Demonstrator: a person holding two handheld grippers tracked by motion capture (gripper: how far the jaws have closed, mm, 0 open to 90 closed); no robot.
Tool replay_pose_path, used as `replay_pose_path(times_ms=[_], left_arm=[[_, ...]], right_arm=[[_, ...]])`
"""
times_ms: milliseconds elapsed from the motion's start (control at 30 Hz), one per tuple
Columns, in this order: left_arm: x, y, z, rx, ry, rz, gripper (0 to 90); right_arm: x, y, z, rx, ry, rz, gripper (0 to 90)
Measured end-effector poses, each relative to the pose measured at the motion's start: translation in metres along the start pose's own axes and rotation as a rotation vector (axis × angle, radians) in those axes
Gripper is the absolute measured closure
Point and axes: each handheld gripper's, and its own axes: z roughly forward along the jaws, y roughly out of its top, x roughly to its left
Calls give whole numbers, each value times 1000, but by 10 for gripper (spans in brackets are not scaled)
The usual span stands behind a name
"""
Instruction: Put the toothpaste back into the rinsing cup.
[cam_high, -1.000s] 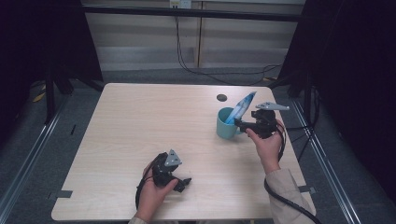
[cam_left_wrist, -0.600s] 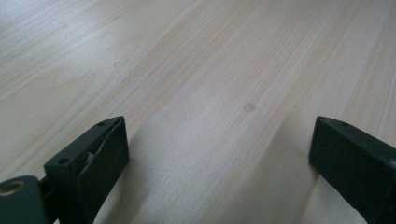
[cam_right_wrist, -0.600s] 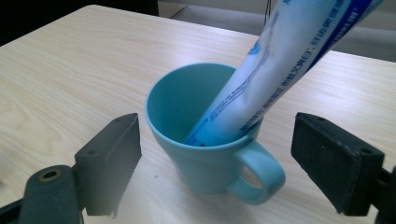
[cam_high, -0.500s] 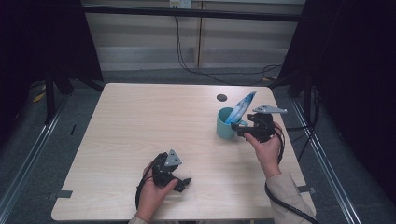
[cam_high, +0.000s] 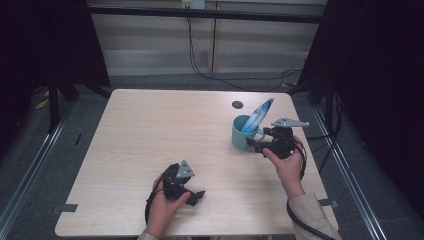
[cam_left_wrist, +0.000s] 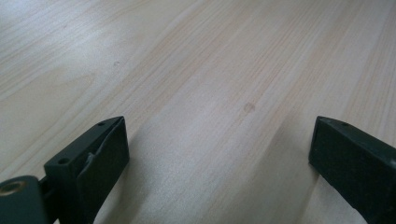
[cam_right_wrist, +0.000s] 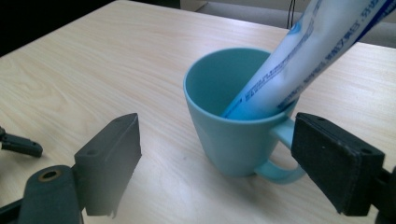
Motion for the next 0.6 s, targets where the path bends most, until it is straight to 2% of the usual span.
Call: replay_pose_path(times_ms=[600], left_arm=[[0, 0, 0, 0, 0, 0, 46]], right_arm=[[-2, -23, -17, 30, 40, -11, 153]])
